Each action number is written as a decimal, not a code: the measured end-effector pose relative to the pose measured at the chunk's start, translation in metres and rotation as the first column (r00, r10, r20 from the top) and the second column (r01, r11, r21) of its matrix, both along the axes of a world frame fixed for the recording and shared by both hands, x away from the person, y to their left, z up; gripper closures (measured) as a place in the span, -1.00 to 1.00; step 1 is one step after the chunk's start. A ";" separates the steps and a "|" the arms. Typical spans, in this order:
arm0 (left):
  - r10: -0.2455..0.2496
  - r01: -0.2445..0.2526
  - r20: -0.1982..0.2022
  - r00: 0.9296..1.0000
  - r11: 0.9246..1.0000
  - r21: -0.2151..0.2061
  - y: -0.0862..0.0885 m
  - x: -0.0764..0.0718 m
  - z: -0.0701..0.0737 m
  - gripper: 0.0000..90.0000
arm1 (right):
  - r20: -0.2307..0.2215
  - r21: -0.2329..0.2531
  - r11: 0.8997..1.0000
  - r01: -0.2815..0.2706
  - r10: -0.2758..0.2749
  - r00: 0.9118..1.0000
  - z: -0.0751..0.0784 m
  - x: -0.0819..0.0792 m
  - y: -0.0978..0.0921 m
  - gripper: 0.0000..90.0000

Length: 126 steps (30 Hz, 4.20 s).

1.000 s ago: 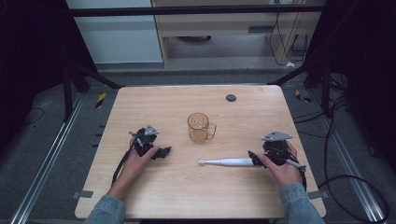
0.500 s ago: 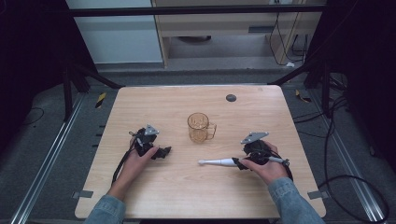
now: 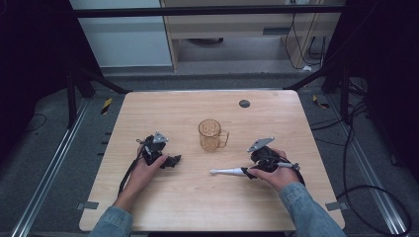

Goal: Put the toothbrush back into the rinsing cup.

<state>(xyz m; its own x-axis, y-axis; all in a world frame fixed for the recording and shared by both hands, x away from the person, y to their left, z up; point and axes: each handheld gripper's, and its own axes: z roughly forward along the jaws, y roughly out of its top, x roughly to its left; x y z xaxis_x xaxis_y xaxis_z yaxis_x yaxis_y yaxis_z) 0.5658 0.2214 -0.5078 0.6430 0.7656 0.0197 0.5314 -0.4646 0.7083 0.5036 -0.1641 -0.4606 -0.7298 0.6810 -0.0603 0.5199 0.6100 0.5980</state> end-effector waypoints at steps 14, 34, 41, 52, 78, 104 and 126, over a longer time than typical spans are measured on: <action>0.000 0.000 0.000 1.000 1.000 0.000 0.000 0.000 0.000 -1.00 | -0.026 -0.014 0.999 -0.049 0.048 0.999 -0.003 0.007 0.005 -0.32; 0.000 0.000 0.000 1.000 1.000 0.000 0.000 0.000 0.000 -1.00 | -0.072 -0.058 0.991 -0.120 0.116 0.991 -0.003 0.013 0.020 -0.34; 0.000 0.000 0.000 1.000 1.000 0.000 0.000 0.000 0.000 -1.00 | -0.074 -0.065 0.989 -0.132 0.127 0.989 -0.004 0.014 0.022 -0.30; 0.000 0.000 0.000 1.000 1.000 0.000 0.000 0.000 0.000 -1.00 | -0.089 -0.072 0.984 -0.163 0.156 0.984 -0.005 0.016 0.028 -0.23; 0.000 0.000 0.000 1.000 1.000 0.000 0.000 0.000 0.000 -1.00 | -0.152 -0.115 0.967 -0.228 0.210 0.966 -0.015 0.014 0.028 0.07; 0.000 0.000 0.000 1.000 1.000 0.001 0.000 0.000 0.000 -1.00 | -0.176 -0.109 0.969 -0.220 0.199 0.964 -0.014 0.020 0.028 0.45; 0.000 0.000 0.000 1.000 1.000 0.000 0.000 0.000 0.000 -1.00 | -0.172 -0.020 0.994 -0.111 0.106 0.979 0.012 0.025 0.009 0.49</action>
